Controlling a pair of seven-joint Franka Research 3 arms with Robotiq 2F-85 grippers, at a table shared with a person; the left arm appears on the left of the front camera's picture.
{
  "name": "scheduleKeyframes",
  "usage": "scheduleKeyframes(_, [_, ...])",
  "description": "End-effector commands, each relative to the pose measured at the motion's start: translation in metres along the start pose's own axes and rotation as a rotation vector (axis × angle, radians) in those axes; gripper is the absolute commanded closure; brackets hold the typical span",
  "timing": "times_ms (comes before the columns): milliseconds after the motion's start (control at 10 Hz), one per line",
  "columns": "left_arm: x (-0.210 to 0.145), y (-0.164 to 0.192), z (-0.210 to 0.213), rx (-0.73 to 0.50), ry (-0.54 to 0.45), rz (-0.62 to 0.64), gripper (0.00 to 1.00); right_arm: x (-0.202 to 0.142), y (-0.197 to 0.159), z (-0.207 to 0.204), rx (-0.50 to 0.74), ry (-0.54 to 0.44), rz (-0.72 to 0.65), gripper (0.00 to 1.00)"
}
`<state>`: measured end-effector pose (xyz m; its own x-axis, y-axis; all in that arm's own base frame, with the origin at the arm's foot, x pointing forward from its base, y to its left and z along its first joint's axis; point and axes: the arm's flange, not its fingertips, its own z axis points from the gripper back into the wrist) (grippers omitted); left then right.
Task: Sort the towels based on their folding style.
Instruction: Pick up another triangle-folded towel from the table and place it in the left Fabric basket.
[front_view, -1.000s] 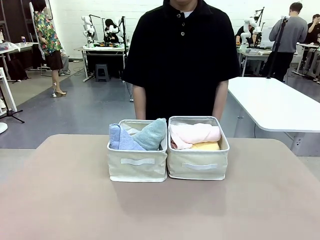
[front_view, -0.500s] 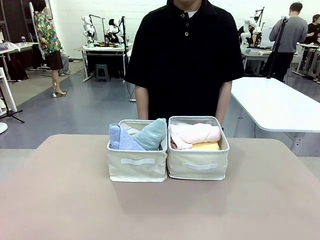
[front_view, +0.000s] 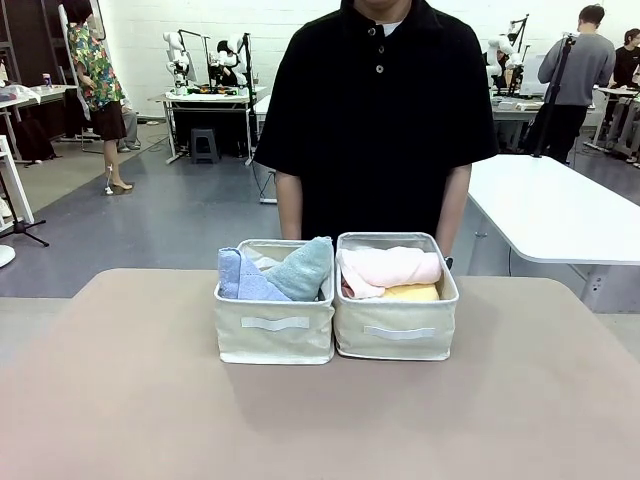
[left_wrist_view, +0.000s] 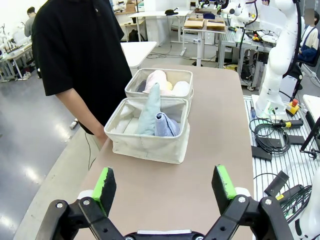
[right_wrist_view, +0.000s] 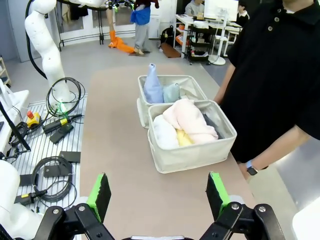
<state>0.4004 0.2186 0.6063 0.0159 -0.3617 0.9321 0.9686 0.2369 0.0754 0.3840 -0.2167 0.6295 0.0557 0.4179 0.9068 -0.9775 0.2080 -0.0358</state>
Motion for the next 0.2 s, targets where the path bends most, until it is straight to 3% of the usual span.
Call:
scheduleKeyframes(0, [-0.0004, -0.0030, -0.0009, 0.006, 0.019, -0.010, 0.00, -0.0014, 0.0023, -0.0014, 0.006, -0.011, 0.011, 0.00])
scheduleKeyframes(100, [-0.0004, -0.0030, -0.0009, 0.006, 0.019, -0.010, 0.00, -0.0014, 0.0023, -0.0014, 0.006, -0.011, 0.011, 0.00])
